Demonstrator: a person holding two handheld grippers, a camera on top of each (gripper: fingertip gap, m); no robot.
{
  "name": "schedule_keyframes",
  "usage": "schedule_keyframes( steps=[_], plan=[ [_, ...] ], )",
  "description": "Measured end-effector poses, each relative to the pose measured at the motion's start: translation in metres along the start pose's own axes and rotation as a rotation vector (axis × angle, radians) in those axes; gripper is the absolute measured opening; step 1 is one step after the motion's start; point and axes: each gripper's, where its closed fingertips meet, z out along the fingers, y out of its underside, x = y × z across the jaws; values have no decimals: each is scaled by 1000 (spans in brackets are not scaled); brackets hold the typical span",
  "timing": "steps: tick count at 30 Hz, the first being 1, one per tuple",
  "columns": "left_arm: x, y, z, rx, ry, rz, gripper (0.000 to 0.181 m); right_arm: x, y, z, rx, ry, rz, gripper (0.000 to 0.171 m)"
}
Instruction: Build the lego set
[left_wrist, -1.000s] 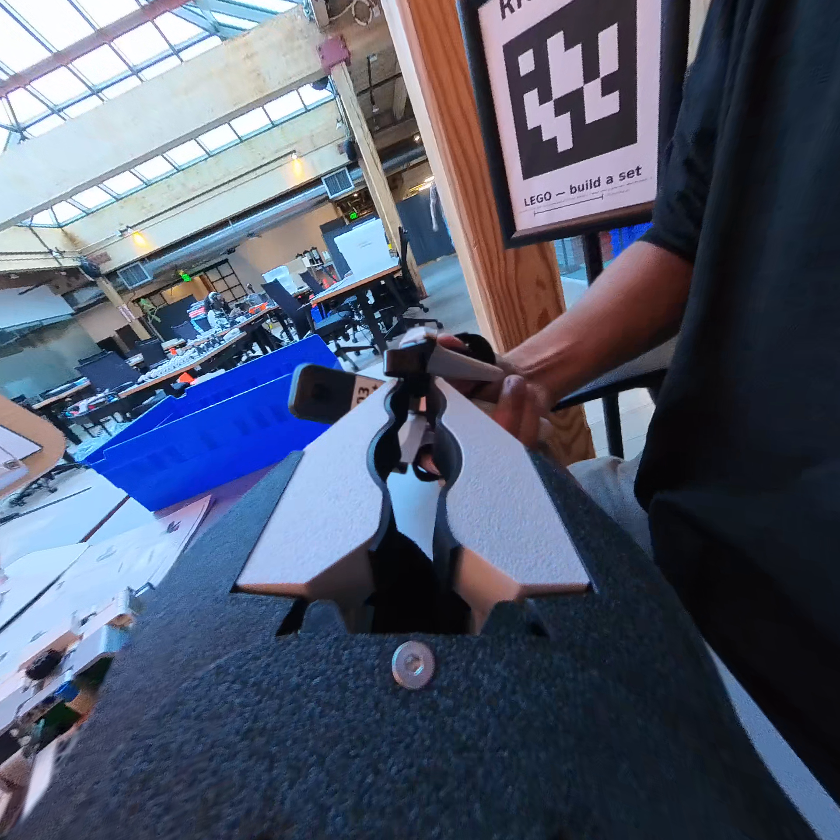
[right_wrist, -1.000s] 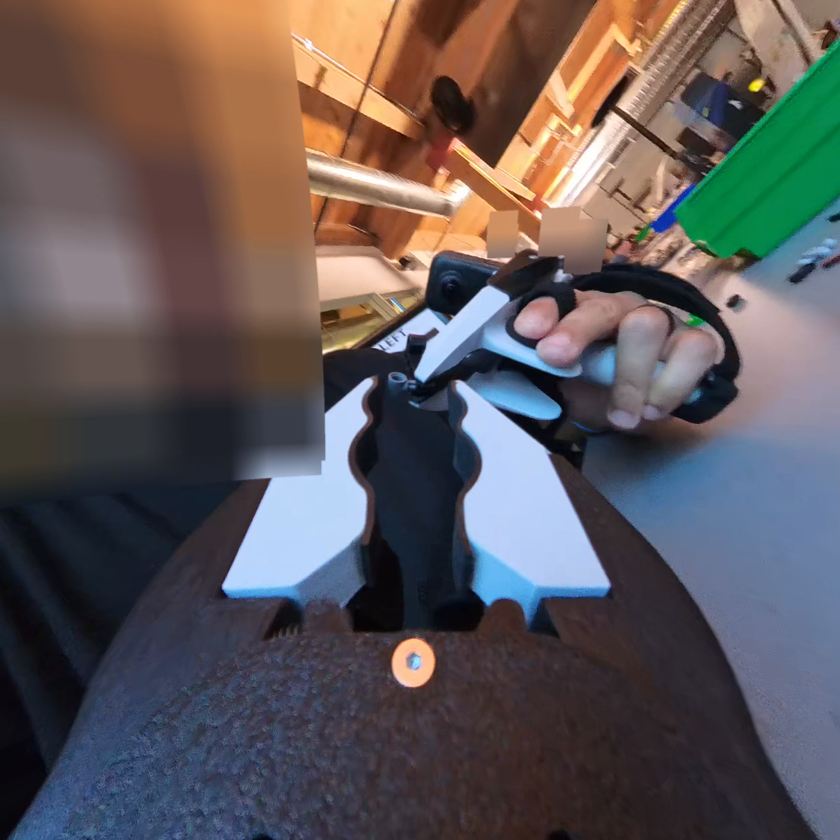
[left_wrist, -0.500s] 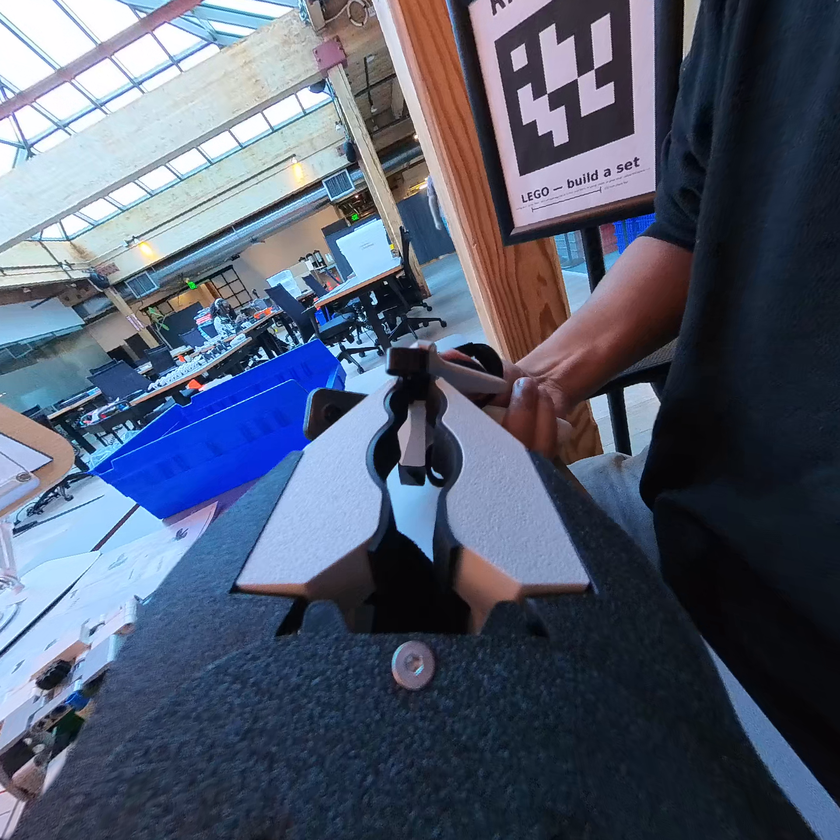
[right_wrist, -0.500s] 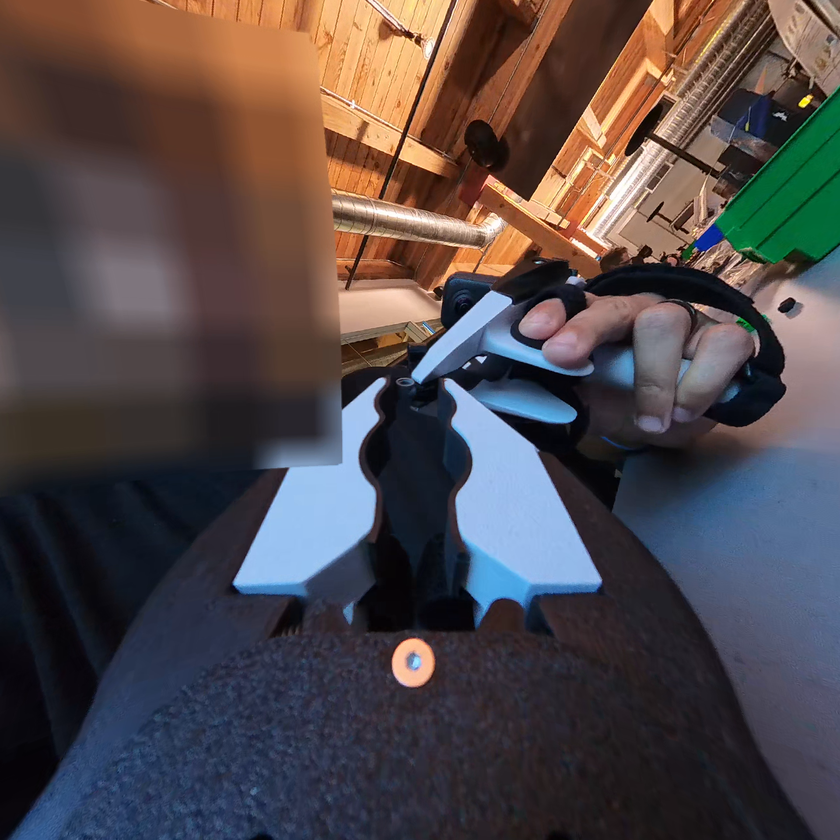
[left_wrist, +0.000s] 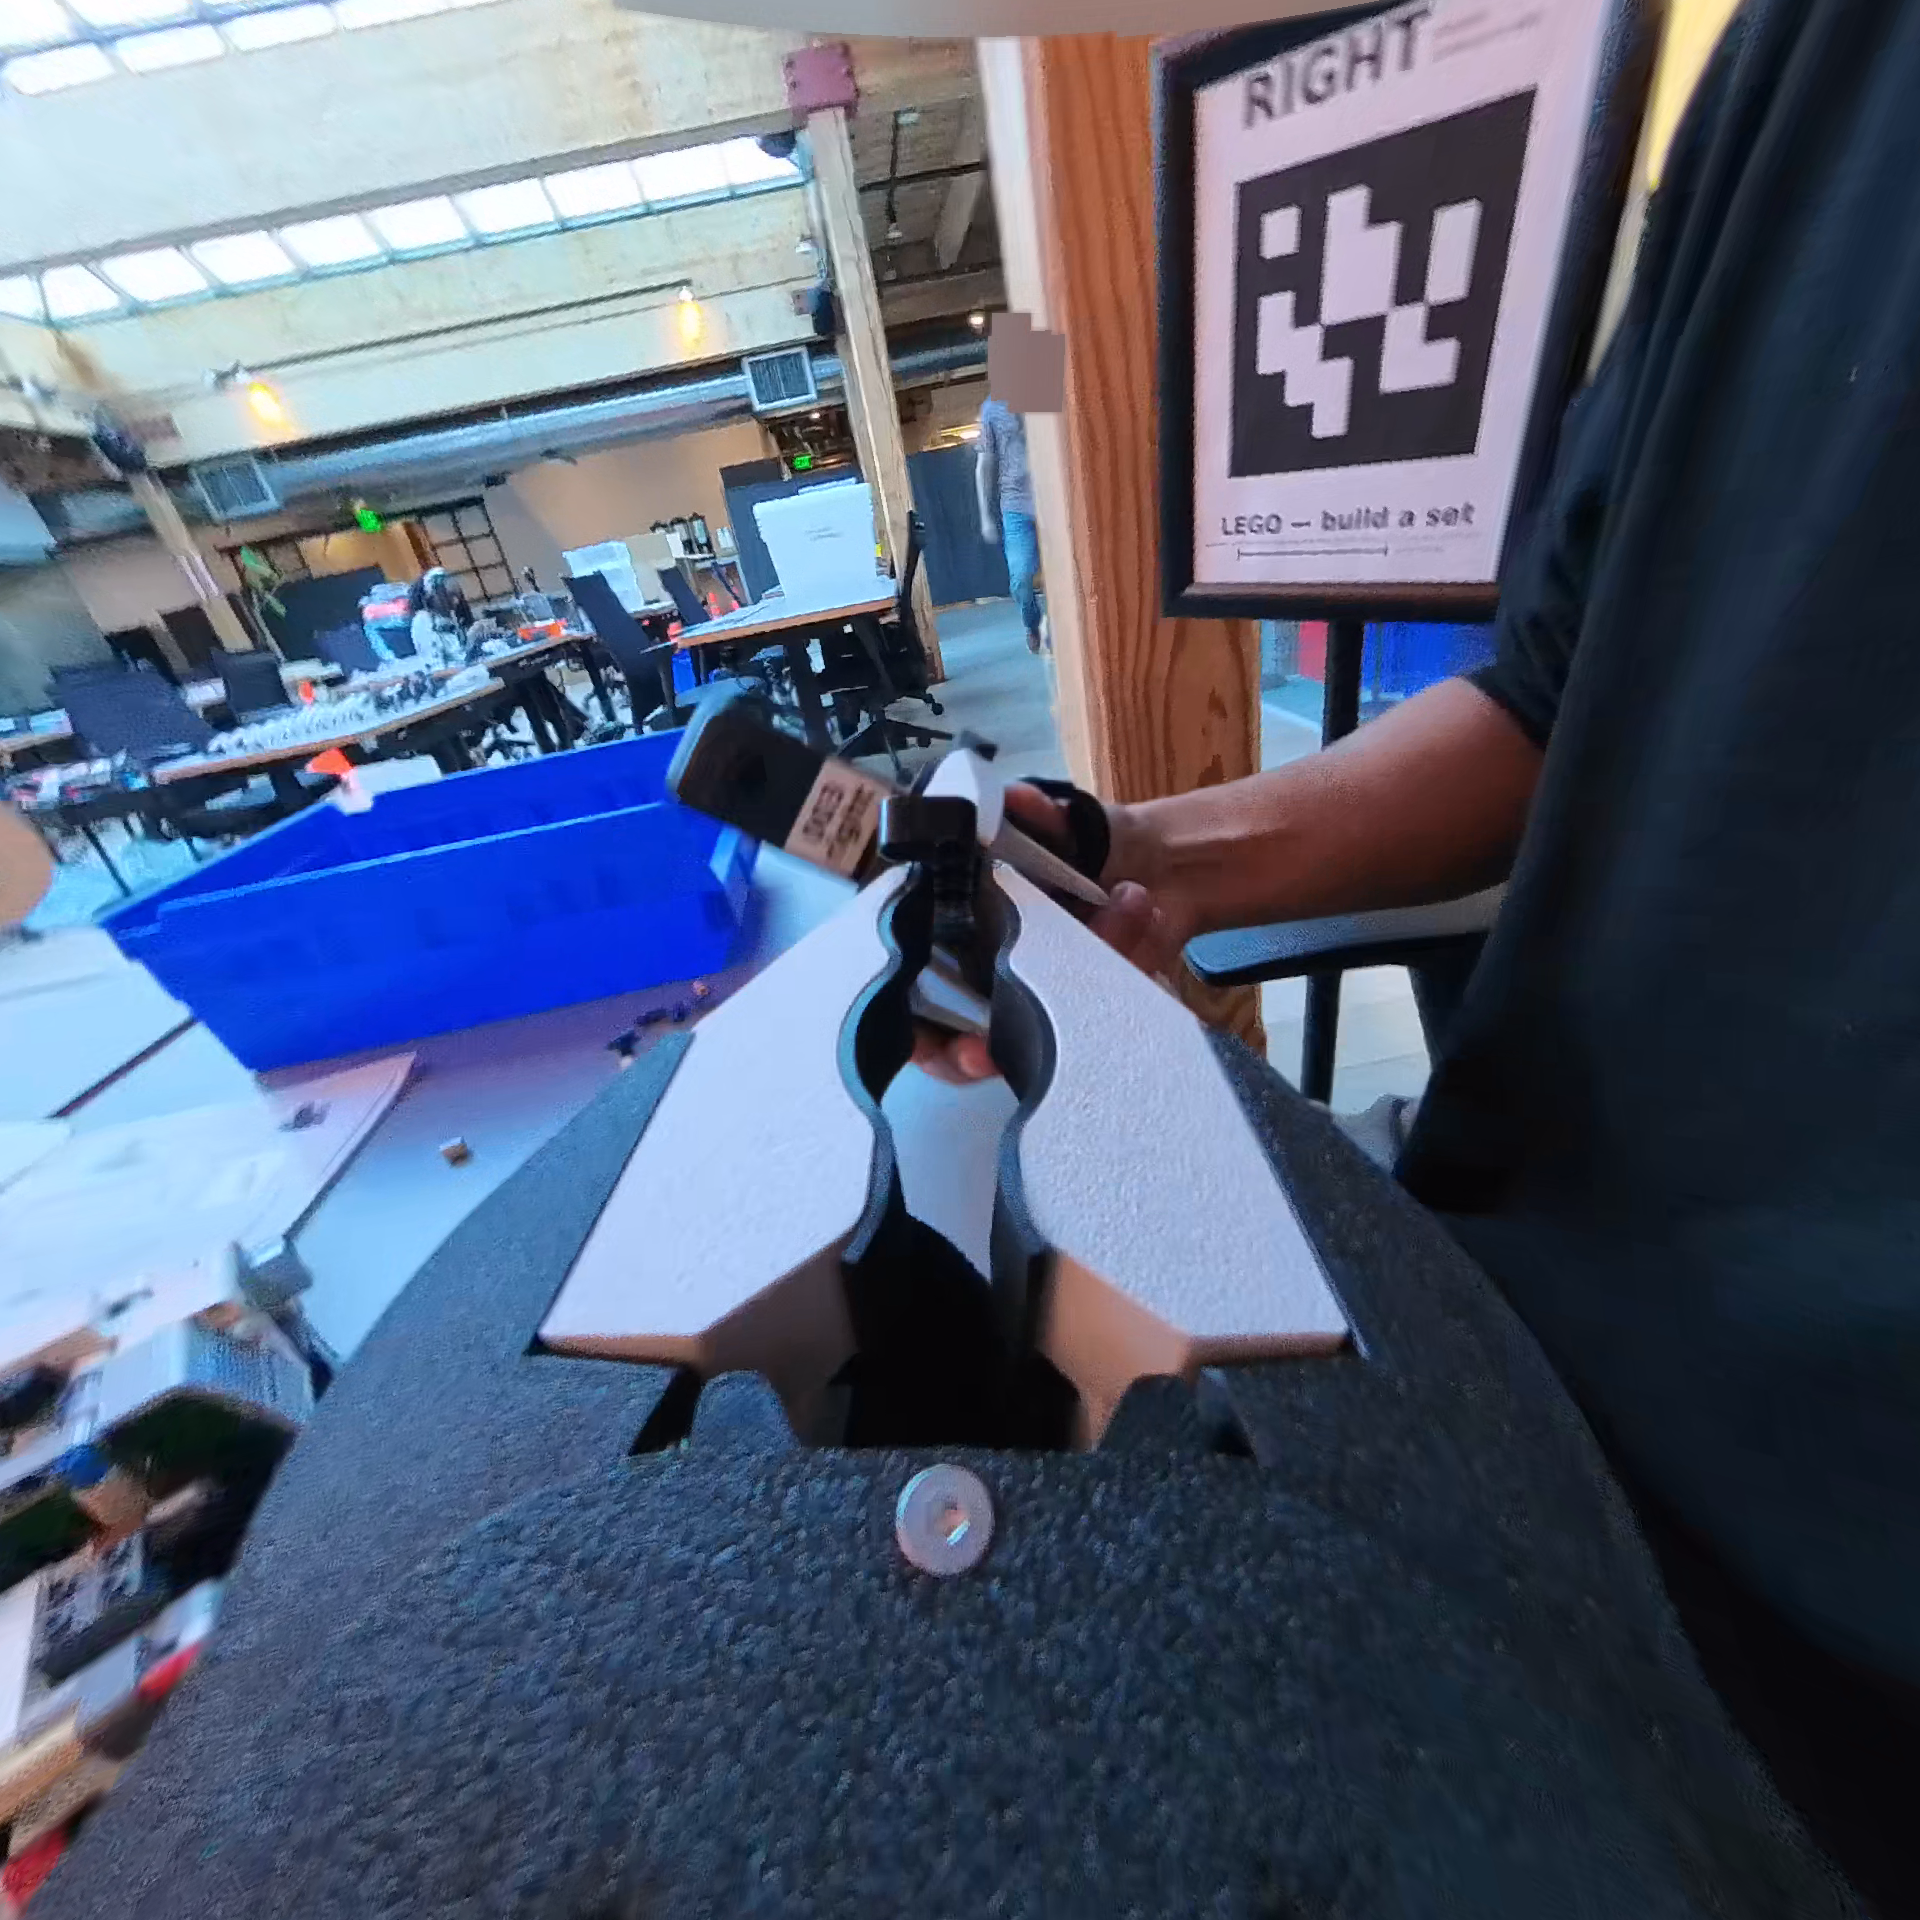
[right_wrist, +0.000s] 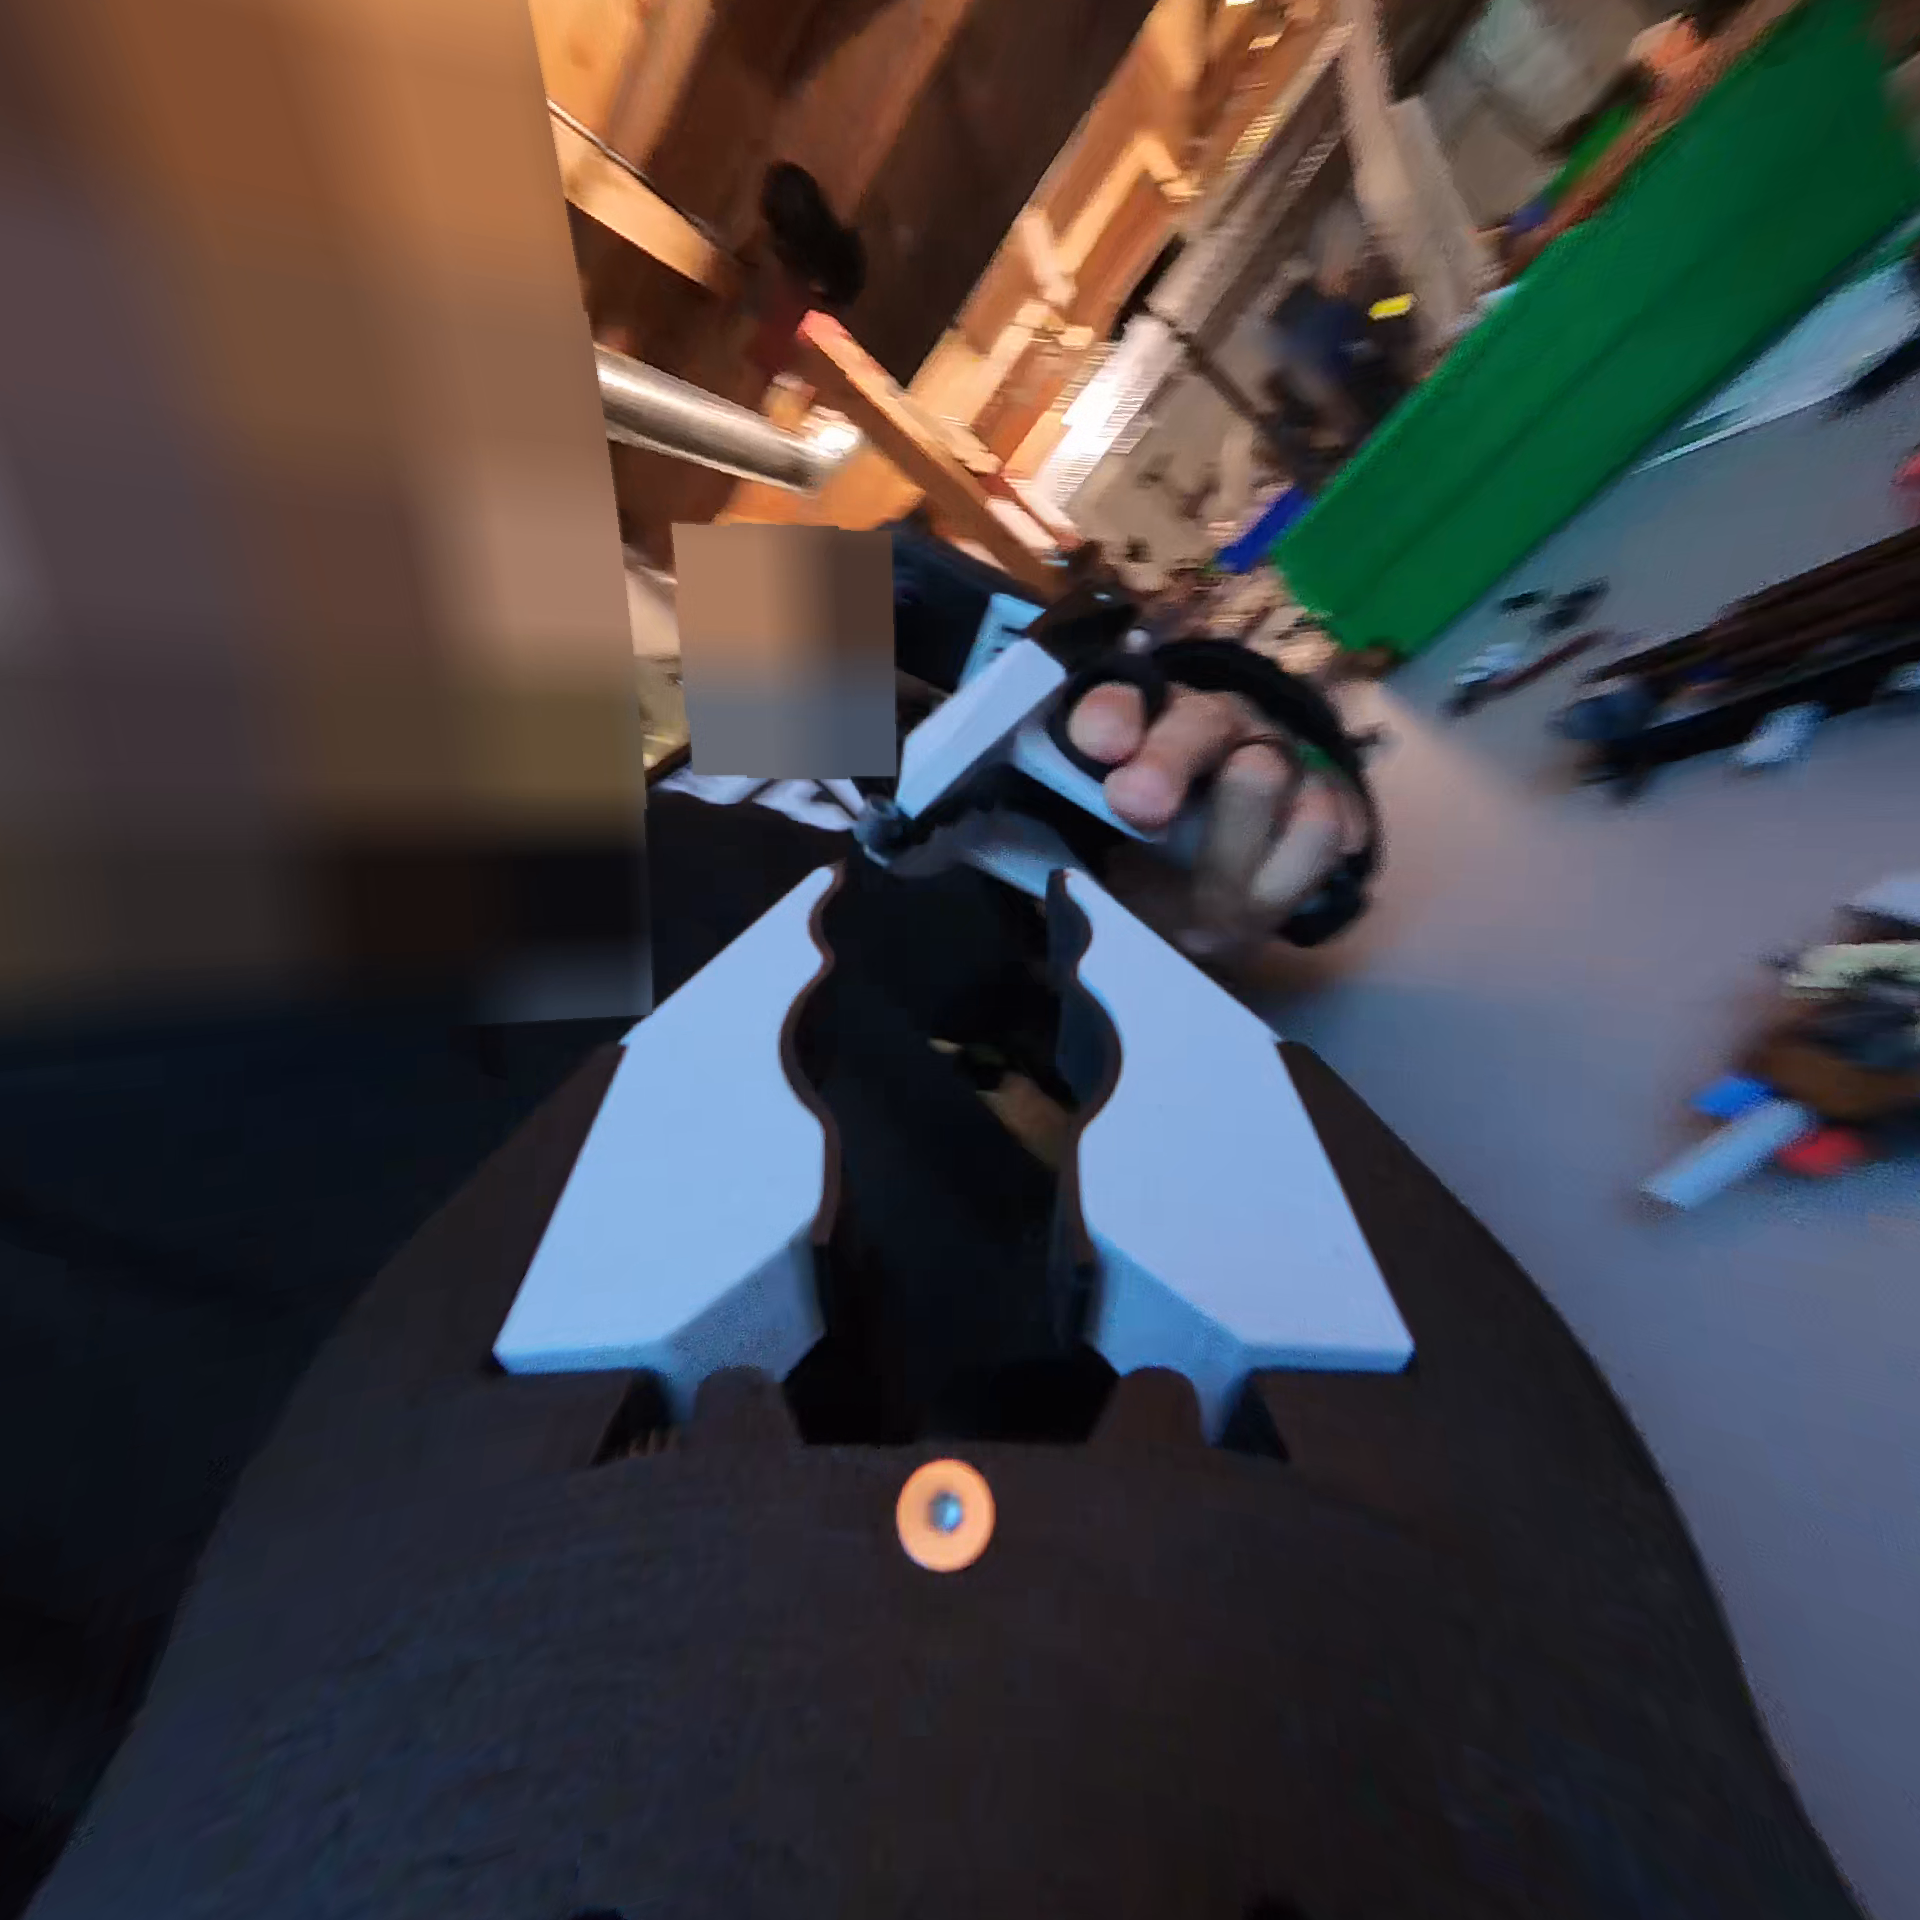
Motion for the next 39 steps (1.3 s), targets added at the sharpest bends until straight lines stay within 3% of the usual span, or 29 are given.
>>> schedule_keyframes(
  steps=[5, 12, 14, 23, 30, 39],
  plan=[
    [-22, 16, -3, -42, -34, -163, 5, 31, -16, -49, -113, 524, -417, 33],
    [-39, 49, -3, -192, -77, -259, 5, 56, -59, -115, -131, 1059, -870, 22],
    [-43, 54, -3, -213, -87, -288, 5, 58, -68, -124, -125, 1138, -950, 21],
    [-49, 67, 6, -276, -60, -367, 5, 73, -81, -160, -107, 1269, -991, 16],
    [-49, 80, 15, -354, -47, -340, 5, 77, -84, -162, -75, 1257, -987, 16],
    [-51, 78, 14, -338, -50, -362, 5, 73, -86, -163, -24, 1203, -946, 15]
  ],
)
